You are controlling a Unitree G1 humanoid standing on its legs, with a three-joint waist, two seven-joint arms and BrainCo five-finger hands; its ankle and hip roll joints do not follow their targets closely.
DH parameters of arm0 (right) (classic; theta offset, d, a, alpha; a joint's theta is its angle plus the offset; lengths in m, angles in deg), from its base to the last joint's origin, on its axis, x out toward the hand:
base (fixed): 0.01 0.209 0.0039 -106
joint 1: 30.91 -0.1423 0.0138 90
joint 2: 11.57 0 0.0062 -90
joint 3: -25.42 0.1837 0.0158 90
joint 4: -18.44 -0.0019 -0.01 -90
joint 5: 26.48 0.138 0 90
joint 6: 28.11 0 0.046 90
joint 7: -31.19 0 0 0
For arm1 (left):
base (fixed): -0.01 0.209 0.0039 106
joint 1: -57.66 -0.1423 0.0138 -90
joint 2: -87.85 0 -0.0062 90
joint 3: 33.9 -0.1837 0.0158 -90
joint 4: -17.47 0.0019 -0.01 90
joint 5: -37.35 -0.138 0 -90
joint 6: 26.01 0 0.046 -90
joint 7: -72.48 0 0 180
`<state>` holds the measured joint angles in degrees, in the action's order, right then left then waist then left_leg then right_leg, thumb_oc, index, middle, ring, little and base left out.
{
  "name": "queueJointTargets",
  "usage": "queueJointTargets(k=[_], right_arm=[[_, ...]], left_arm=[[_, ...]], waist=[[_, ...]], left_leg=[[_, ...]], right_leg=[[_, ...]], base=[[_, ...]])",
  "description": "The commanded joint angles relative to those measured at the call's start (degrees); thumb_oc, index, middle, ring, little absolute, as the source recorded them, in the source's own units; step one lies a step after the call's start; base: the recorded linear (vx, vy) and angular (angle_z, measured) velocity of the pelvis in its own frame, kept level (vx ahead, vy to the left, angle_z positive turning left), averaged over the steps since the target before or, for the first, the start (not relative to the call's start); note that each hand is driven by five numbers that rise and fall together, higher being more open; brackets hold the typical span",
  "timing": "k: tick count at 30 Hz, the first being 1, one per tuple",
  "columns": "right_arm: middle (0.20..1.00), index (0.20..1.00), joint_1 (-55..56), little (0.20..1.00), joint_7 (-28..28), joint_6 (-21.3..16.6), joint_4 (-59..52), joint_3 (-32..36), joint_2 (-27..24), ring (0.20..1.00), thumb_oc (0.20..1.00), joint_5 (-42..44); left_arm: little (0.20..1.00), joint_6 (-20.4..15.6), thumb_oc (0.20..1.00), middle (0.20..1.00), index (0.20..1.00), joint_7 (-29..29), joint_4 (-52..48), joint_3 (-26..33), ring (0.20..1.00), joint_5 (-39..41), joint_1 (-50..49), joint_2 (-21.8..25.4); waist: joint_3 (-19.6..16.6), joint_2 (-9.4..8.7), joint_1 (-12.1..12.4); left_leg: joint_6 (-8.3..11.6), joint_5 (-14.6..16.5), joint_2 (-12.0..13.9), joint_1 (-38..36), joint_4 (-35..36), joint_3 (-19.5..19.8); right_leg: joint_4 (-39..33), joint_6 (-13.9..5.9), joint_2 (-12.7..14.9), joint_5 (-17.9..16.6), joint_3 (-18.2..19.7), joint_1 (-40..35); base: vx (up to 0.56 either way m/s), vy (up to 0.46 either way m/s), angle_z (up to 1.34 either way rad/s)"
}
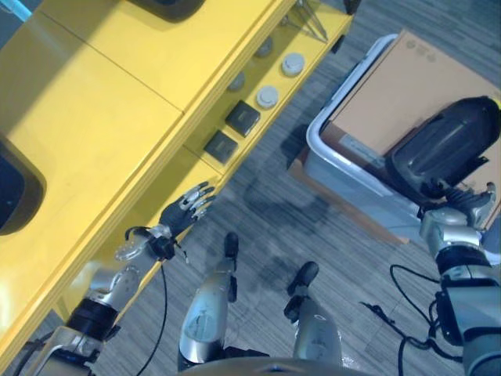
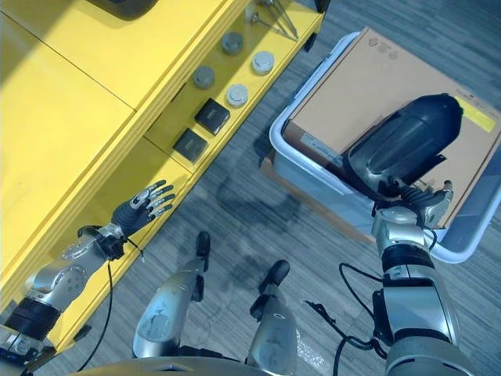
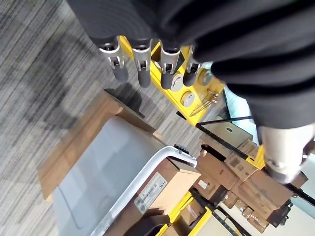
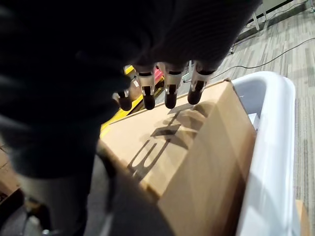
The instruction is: Move parts from the plastic box to the shelf.
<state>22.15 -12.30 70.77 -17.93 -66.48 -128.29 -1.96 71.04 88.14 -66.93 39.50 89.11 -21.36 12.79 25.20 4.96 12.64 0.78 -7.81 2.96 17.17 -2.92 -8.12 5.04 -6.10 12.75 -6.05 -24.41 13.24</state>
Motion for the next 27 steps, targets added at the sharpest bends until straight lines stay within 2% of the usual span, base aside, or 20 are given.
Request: queueJointTargets(k=[1, 8, 13, 14, 15, 16, 17, 27], right_arm=[[1.0, 1.0, -3.4, 1.0, -2.7, -2.5, -0.2, -4.3, -3.9, 1.0, 1.0, 0.0], [1.0, 1.0, -6.2, 1.0, -2.8, -2.0, -0.4, -6.0, -5.0, 1.0, 1.0, 0.0], [1.0, 1.0, -8.0, 1.0, -2.7, -0.2, -0.1, -7.4, -5.1, 1.0, 1.0, 0.4], [0.947, 0.947, -8.0, 0.947, -2.5, 0.1, 0.3, -7.7, -5.1, 0.947, 0.947, 0.7], [0.752, 0.752, -8.0, 0.752, -2.4, 0.4, 0.5, -7.9, -5.0, 0.752, 0.752, 0.7], [0.288, 0.288, -7.9, 0.288, -2.4, 0.6, 0.9, -8.0, -4.8, 0.288, 0.288, 0.6], [0.2, 0.2, -7.9, 0.2, -2.4, 0.6, 1.3, -8.1, -4.7, 0.2, 0.2, 0.5], [0.2, 0.2, -9.0, 0.2, -0.6, 0.3, 6.0, -9.7, -5.3, 0.2, 0.2, 1.9]], left_arm=[[1.0, -3.8, 1.0, 1.0, 1.0, 1.3, -1.5, -1.4, 1.0, 2.9, 1.4, 0.0], [1.0, -4.4, 1.0, 1.0, 1.0, 0.7, -2.0, -1.7, 1.0, 3.5, 1.6, 0.8], [1.0, -4.9, 1.0, 1.0, 1.0, 1.4, -1.5, -2.2, 1.0, 3.6, 2.0, 1.1], [1.0, -5.2, 1.0, 1.0, 1.0, 1.5, -1.5, -2.3, 1.0, 3.6, 2.0, 1.0], [1.0, -5.3, 1.0, 1.0, 1.0, 1.6, -1.5, -2.4, 1.0, 3.6, 2.1, 1.0], [1.0, -5.5, 1.0, 1.0, 1.0, 1.9, -1.5, -2.5, 1.0, 3.6, 2.1, 1.0], [1.0, -5.6, 1.0, 1.0, 1.0, 2.0, -1.4, -2.6, 1.0, 3.6, 2.2, 1.0], [1.0, -6.9, 1.0, 1.0, 1.0, 3.2, -0.6, -3.7, 1.0, 4.3, 3.0, 1.7]], waist=[[-0.1, -0.62, 0.7], [0.9, -0.44, 1.0], [1.5, -0.39, 1.1], [1.7, -0.37, 1.1], [1.7, -0.36, 1.2], [1.8, -0.35, 1.1], [1.9, -0.35, 1.1], [2.6, -0.33, 1.2]], left_leg=[[1.22, 6.7, -1.4, 4.1, -6.6, 1.1], [0.91, 7.3, -1.9, 5.8, -8.5, 1.4], [0.76, 7.6, -2.1, 6.5, -9.5, 1.5], [0.73, 7.7, -2.1, 6.5, -9.7, 1.5], [0.72, 7.7, -2.1, 6.6, -9.8, 1.5], [0.67, 7.8, -2.1, 6.6, -10.1, 1.4], [0.63, 7.8, -2.1, 6.7, -10.2, 1.4], [0.38, 7.9, -2.1, 7.2, -10.7, 0.9]], right_leg=[[1.4, -4.15, 1.4, 2.7, 1.7, -0.4], [3.0, -4.18, 1.9, 3.0, 2.0, 1.1], [3.9, -4.07, 2.1, 3.3, 2.0, 1.9], [4.1, -4.03, 2.1, 3.3, 2.1, 1.9], [4.3, -4.0, 2.2, 3.3, 2.1, 2.0], [4.4, -3.98, 2.2, 3.4, 2.1, 2.0], [4.5, -3.97, 2.3, 3.4, 2.1, 2.1], [5.2, -4.08, 2.6, 3.3, 2.2, 2.8]], base=[[0.0, 0.0, 0.0], [0.0, 0.004, 0.0], [0.0, 0.0, 0.0], [0.0, 0.0, 0.0], [0.0, 0.0, 0.0], [0.0, 0.0, 0.0], [0.0, 0.0, 0.0], [0.0, 0.0, 0.0]])
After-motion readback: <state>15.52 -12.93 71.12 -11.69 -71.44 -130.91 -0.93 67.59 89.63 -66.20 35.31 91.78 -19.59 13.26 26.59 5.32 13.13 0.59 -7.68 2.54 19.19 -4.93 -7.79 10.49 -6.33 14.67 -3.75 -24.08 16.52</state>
